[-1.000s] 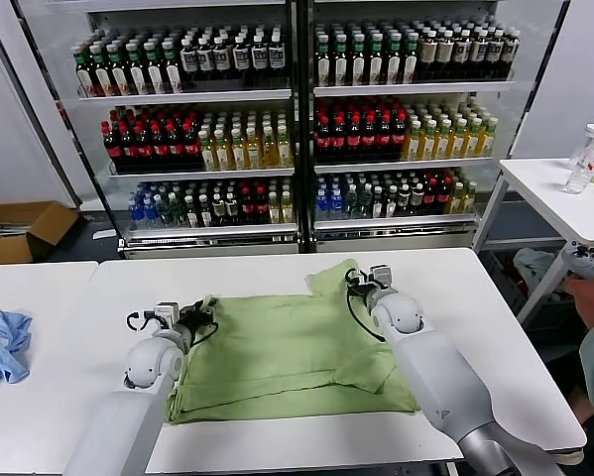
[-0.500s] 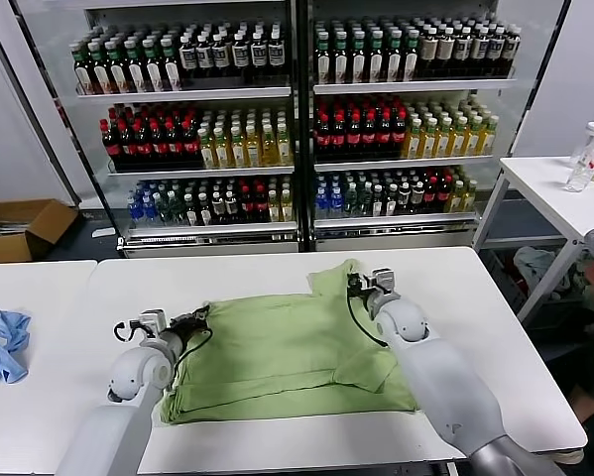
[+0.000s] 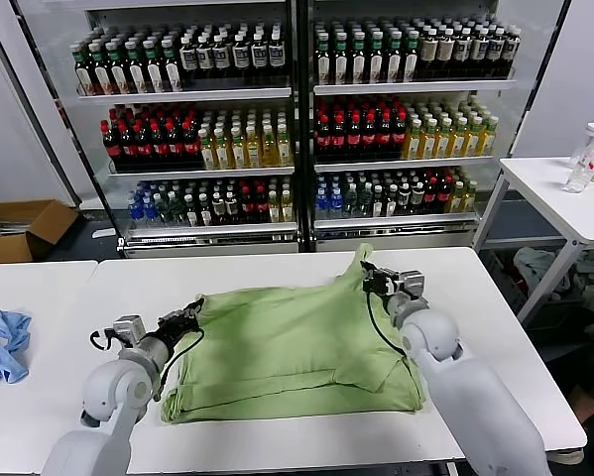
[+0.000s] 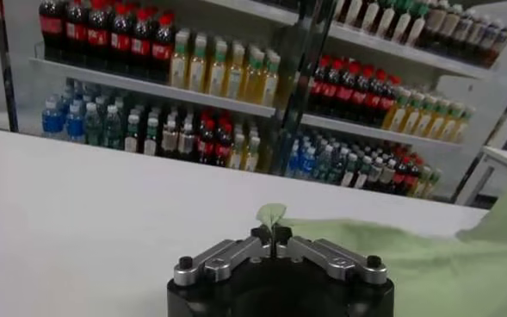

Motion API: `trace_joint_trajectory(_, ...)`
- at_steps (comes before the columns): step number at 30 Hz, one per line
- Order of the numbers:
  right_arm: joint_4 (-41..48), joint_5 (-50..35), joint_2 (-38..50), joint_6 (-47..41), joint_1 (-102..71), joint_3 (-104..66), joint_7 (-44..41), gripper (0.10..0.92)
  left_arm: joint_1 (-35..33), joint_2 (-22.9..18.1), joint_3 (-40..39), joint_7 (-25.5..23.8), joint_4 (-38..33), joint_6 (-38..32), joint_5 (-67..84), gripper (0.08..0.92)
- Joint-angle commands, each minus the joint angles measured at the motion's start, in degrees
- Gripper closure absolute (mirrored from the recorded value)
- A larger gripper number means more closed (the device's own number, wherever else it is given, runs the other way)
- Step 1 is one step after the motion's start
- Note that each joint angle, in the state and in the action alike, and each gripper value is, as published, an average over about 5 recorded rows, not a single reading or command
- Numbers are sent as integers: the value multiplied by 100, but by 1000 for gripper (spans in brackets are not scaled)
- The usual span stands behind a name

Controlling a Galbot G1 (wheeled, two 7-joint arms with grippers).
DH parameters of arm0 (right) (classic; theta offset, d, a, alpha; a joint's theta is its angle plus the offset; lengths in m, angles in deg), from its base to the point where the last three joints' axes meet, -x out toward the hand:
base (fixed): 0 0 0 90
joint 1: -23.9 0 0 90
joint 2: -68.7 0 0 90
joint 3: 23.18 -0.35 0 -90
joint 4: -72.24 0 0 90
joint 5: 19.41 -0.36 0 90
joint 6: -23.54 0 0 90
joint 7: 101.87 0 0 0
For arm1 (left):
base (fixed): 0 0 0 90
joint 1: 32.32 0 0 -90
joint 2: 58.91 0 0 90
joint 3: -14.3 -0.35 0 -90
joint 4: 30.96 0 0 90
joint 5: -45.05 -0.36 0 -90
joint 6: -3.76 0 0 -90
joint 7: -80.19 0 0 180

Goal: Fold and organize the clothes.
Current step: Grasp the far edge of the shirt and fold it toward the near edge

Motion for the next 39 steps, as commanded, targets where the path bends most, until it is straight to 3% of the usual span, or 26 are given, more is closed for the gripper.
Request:
trace_joint_trajectory(1, -1571, -59, 500, 58, -1690, -783, 34, 920, -1049, 68, 562, -29, -926, 14, 111, 913)
trace_joint_trajectory(10, -2339, 106, 516, 72, -3026, -1344, 28, 920, -1688, 136, 681, -149, -1244, 16, -378, 913)
trace_joint_trajectory(17, -2344, 527, 217, -48, -3479, -1272, 99, 920, -1997, 15, 481, -377, -1155, 3, -1797, 913)
trace_joint_trajectory(23, -2240, 878, 106, -479, -3514, -1133, 172, 899, -1928, -118, 320, -241, -921, -171, -2262, 913)
trace_joint_trajectory(27, -2311, 972, 92, -442, -3606, -1155, 170, 803, -2027, -346, 228, 85, -1046, -505, -2517, 867)
trace_joint_trajectory(33, -2343, 1114, 53, -357, -3748, -1177, 153, 629, -2372, -909, 89, 678, -1327, -1001, -2733, 700)
trace_joint_trajectory(39, -2309, 1206, -12, -310, -3812, -1133, 154, 456, -2435, -1334, -50, 898, -994, -1265, -2990, 527)
